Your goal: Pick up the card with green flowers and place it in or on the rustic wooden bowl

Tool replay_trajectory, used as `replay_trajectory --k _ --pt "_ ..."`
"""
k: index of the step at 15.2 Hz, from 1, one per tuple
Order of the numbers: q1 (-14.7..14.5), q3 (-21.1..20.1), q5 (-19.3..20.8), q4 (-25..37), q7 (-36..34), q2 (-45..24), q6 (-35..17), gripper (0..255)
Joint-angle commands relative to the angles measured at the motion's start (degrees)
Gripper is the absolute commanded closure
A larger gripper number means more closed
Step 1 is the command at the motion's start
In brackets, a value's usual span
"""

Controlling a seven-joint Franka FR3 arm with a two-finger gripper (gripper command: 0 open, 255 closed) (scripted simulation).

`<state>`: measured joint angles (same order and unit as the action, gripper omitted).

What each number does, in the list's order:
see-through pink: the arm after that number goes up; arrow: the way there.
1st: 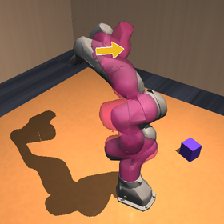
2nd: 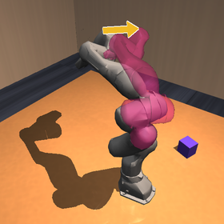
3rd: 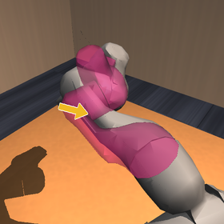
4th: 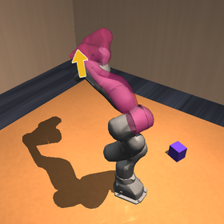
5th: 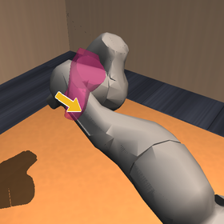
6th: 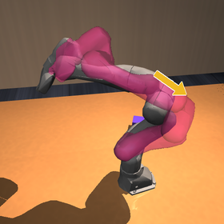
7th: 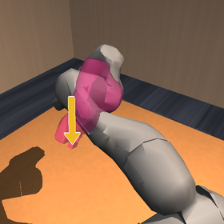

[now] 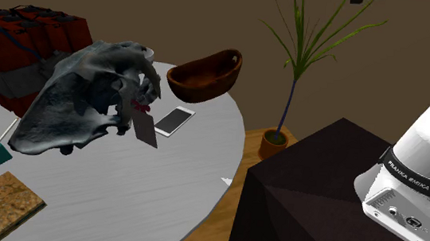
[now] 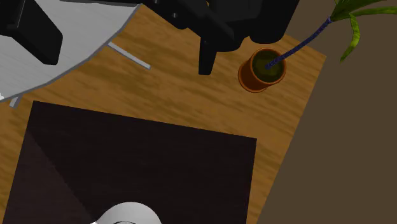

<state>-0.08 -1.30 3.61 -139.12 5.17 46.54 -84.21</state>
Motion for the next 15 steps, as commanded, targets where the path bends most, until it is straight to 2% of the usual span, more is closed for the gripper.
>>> replay_trajectory --k 1,8,15 --pt "0.00 0.00 0.00 0.00 0.00 0.00 0.00 0" --pt "-2.21 -14.53 -7.16 -8.70 -18.15 10.80 -6.76 0" --pt "-2.97 -32.86 -14.04 -10.93 -37.13 12.89 -14.69 0"
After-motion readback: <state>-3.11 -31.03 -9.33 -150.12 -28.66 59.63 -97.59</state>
